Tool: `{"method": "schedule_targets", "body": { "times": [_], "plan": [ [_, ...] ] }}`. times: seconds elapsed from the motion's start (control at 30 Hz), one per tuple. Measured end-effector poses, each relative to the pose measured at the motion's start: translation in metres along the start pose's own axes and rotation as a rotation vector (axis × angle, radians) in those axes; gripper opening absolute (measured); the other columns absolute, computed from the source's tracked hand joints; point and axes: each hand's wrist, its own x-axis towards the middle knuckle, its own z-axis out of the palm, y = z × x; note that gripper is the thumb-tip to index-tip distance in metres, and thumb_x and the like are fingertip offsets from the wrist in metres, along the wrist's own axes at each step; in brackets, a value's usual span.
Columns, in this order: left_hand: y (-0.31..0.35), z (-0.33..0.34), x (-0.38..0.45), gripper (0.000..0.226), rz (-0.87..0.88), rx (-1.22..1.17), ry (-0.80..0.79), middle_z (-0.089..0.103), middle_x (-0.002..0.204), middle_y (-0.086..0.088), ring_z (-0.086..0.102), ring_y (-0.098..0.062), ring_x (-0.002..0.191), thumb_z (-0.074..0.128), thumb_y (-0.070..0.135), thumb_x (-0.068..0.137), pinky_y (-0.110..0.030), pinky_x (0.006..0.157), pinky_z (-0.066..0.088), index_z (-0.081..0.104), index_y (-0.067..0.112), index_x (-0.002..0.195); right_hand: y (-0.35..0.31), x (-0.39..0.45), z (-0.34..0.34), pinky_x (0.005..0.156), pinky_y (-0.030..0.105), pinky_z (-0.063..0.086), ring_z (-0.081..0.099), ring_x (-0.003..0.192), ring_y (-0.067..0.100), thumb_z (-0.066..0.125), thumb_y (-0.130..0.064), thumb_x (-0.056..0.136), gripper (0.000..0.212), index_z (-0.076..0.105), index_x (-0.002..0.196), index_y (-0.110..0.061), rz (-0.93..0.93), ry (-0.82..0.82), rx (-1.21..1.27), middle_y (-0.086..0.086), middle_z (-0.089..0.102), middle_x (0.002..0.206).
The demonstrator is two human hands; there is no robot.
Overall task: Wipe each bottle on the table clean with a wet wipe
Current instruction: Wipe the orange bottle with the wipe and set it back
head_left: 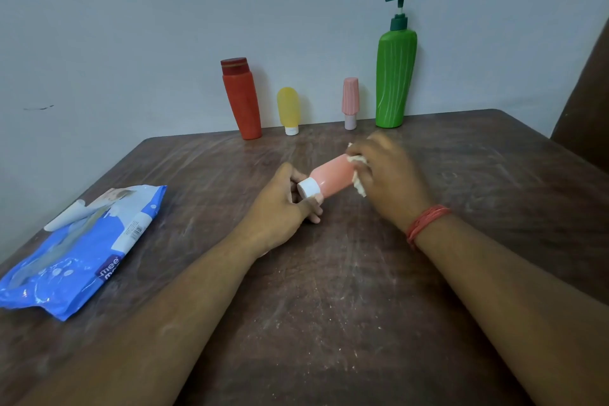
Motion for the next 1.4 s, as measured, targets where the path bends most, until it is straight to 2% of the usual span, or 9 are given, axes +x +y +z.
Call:
{"method": "schedule_targets", "body": {
  "times": [0.17,0.27,0.4,0.6,0.8,0.97,1.17,1.33,1.4],
  "plan": [
    [0.000,-0.003,-0.001,0.027,-0.038,-0.168,0.028,0.076,0.089,-0.013,0.074,-0.029,0.080,0.074,0.019,0.092,-0.049,0.081,0.061,0.048,0.015,0.099,-0.036,-0.012,0.008,0.072,0.032,0.053,0.063,0.091,0.026,0.069,0.006,0.079,0.026,0.071,0.102,-0.006,-0.316,-0.167,0.000,0.012,0.064,0.105],
    [0.004,-0.005,-0.002,0.025,-0.074,-0.322,0.004,0.074,0.096,-0.017,0.072,-0.022,0.078,0.072,0.013,0.093,-0.032,0.072,0.058,0.049,0.008,0.101,-0.023,-0.004,0.004,0.076,0.029,0.047,0.062,0.090,0.030,0.065,0.006,0.081,0.022,0.071,0.101,-0.003,-0.212,-0.074,-0.004,0.014,0.063,0.102],
    [0.008,-0.005,-0.004,0.017,-0.094,-0.455,-0.031,0.069,0.100,-0.021,0.069,-0.018,0.073,0.063,-0.001,0.096,-0.028,0.067,0.057,0.048,0.007,0.098,0.000,0.001,-0.002,0.083,0.030,0.046,0.059,0.098,0.025,0.061,-0.003,0.091,0.018,0.070,0.107,-0.006,0.010,0.078,0.002,0.010,0.059,0.106],
    [0.013,-0.007,-0.005,0.013,-0.122,-0.599,-0.003,0.067,0.096,-0.019,0.066,-0.017,0.070,0.059,0.000,0.098,-0.028,0.063,0.056,0.049,0.008,0.095,-0.037,-0.016,0.008,0.069,0.032,0.045,0.060,0.080,0.026,0.066,0.000,0.087,0.014,0.069,0.099,-0.006,-0.278,-0.114,0.060,0.010,0.061,0.097],
    [0.013,-0.005,-0.007,0.012,-0.106,-0.552,-0.068,0.074,0.100,-0.017,0.066,-0.017,0.072,0.060,0.008,0.099,-0.029,0.067,0.056,0.048,0.010,0.096,-0.014,-0.005,0.000,0.078,0.043,0.051,0.061,0.090,0.026,0.064,-0.001,0.089,0.015,0.070,0.102,-0.005,-0.032,0.118,0.091,0.010,0.061,0.101],
    [0.017,-0.006,-0.009,0.025,-0.105,-0.582,-0.059,0.072,0.085,-0.007,0.065,-0.019,0.072,0.067,0.024,0.085,-0.029,0.065,0.055,0.049,0.009,0.093,-0.035,-0.016,0.005,0.070,0.025,0.044,0.059,0.083,0.019,0.066,-0.005,0.088,0.013,0.071,0.100,-0.008,-0.276,-0.069,0.102,0.007,0.062,0.096],
    [0.017,-0.003,-0.008,0.012,-0.103,-0.516,-0.029,0.070,0.093,-0.015,0.063,-0.017,0.069,0.059,0.014,0.100,-0.030,0.064,0.055,0.048,0.009,0.097,-0.015,-0.003,0.001,0.075,0.043,0.052,0.061,0.087,0.026,0.065,-0.007,0.091,0.012,0.071,0.102,-0.007,-0.089,0.111,0.070,0.008,0.062,0.097],
    [0.019,-0.004,-0.007,0.017,-0.104,-0.569,-0.019,0.071,0.084,-0.010,0.060,-0.018,0.066,0.062,0.014,0.096,-0.031,0.062,0.053,0.048,0.013,0.086,-0.032,-0.013,0.005,0.069,0.037,0.051,0.063,0.083,0.025,0.067,-0.008,0.088,0.015,0.071,0.102,-0.011,-0.278,-0.025,0.051,0.007,0.063,0.095],
    [0.019,-0.005,-0.008,0.017,-0.108,-0.559,-0.022,0.072,0.087,-0.013,0.059,-0.018,0.065,0.061,0.011,0.096,-0.031,0.062,0.053,0.047,0.013,0.086,-0.027,-0.009,0.003,0.071,0.038,0.052,0.063,0.086,0.026,0.067,-0.007,0.088,0.014,0.072,0.101,-0.009,-0.222,0.038,0.053,0.008,0.064,0.096]
  ]
}}
